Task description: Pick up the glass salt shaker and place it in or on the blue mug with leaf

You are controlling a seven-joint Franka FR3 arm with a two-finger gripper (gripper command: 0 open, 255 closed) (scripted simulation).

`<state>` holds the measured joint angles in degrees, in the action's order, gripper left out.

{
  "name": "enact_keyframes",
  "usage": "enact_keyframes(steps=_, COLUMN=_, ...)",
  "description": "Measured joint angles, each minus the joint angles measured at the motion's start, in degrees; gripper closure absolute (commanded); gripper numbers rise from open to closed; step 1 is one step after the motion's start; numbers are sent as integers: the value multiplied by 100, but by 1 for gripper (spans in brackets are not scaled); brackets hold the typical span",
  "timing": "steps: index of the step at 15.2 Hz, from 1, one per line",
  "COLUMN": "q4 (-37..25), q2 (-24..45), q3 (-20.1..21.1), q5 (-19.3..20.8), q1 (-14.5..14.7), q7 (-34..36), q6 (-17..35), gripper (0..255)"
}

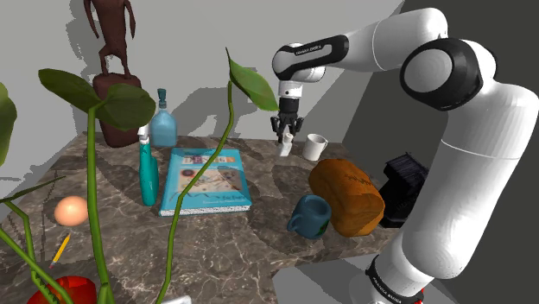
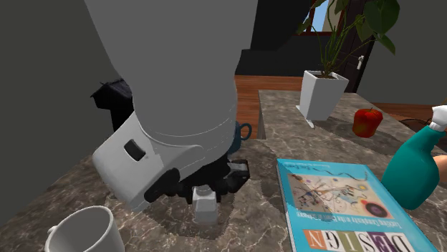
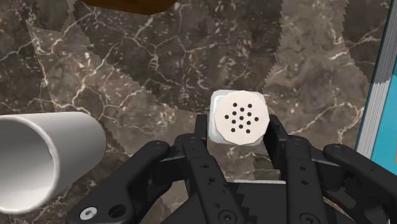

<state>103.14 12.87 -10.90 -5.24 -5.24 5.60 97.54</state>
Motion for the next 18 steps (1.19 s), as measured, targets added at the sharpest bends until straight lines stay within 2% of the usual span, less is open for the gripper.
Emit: enact_keyframes(steps=18, q4=-1140, q2=-201, q3=-16, q5=45, q1=-11, q7=95, q6=-1333, gripper=255)
